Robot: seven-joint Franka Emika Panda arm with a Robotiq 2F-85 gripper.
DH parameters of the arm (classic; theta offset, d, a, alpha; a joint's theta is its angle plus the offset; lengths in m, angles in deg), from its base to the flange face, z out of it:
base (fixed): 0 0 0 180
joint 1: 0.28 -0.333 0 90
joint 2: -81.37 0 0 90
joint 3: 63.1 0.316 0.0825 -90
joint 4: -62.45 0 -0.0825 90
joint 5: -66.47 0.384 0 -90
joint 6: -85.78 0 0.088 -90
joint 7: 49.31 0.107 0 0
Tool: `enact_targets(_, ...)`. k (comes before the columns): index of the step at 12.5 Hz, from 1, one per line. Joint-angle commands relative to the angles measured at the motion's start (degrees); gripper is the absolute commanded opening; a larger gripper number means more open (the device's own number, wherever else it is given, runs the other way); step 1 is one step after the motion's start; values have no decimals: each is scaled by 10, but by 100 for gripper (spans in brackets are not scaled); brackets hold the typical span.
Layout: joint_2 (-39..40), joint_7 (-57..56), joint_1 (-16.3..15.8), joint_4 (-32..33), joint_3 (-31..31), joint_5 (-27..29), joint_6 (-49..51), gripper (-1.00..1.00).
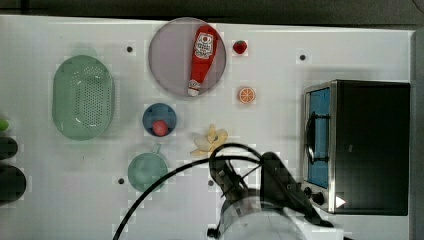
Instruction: Pick banana from table and place on oven.
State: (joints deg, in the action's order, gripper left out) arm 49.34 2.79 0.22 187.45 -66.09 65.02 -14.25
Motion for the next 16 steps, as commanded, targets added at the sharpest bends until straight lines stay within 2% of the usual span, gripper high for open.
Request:
enact_targets(1,90,21,2,42,8,12,-50,100)
enact_targets(9,249,21,0,189,19,12,-361,100)
enact_targets(16,415,22,-1,180,37,12,-499,100)
